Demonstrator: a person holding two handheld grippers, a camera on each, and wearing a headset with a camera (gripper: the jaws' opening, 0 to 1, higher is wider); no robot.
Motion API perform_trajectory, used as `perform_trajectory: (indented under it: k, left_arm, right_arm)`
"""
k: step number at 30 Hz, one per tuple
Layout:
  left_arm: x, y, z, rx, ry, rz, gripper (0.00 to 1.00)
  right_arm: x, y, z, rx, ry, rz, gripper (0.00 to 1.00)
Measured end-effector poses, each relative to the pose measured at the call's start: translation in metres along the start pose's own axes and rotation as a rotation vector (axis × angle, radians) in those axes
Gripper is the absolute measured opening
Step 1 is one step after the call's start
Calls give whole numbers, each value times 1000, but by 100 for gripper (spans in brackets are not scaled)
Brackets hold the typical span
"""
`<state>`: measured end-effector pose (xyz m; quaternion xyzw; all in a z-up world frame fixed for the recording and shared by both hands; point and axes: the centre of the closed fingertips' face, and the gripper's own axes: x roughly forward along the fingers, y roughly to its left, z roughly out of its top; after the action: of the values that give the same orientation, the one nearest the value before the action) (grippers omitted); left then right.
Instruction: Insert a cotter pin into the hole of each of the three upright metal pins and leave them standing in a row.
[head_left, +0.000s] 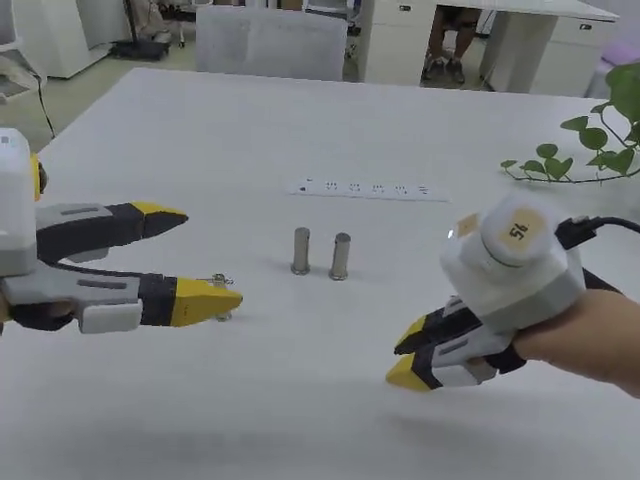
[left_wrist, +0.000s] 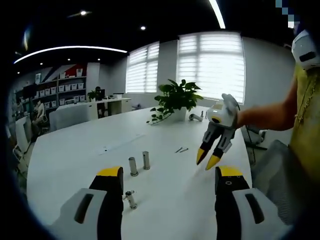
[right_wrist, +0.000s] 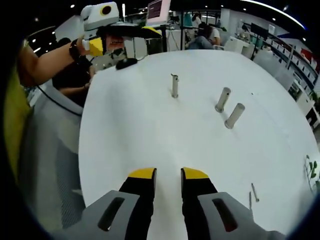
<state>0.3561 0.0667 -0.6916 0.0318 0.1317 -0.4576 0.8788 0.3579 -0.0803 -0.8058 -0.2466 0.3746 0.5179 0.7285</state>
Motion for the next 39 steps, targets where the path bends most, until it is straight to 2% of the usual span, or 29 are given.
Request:
perform_trajectory:
  k: [3,6,8,12,15,17,22,27,30,33,39]
  left_arm:
    - [0,-21,7,-19,-35,1,75]
    - [2,-43,7,-20,-43,-4,75]
    - [3,-53,5,-32,-49,-9,75]
    - [6,-77,-3,-78,-55,-36,75]
    - [11,-95,-14,-98,-38,-61,74]
    - [13,-102,-20,-114,-31,-74,74]
    - [15,-107,-32,-102,7,-85,73]
    - [15,-102,-34,-106,6,-84,72]
    - [16,-99,-36,-110,7,-79,71]
    - [16,-97,-41,-118,16,-75,71]
    - [16,-95,-45,-125,25,-71,69]
  right_arm:
    - [-7,-15,11,2,-41,-30,24]
    - [-13,-29,25,-3,-85,-67,25]
    - [-18,-39,35,-4,-109,-87,26]
    - [-22,-57,59,-2,-173,-125,26]
    - [-19,-66,71,-9,-190,-135,27]
    - [-13,-73,80,-20,-199,-148,27]
    - [4,-87,104,-27,-224,-149,28]
    - [25,-101,125,-35,-240,-144,28]
    - [40,-110,128,-58,-217,-162,27]
    - [51,-114,132,-37,-217,-136,27]
    - [79,-131,132,-19,-197,-135,27]
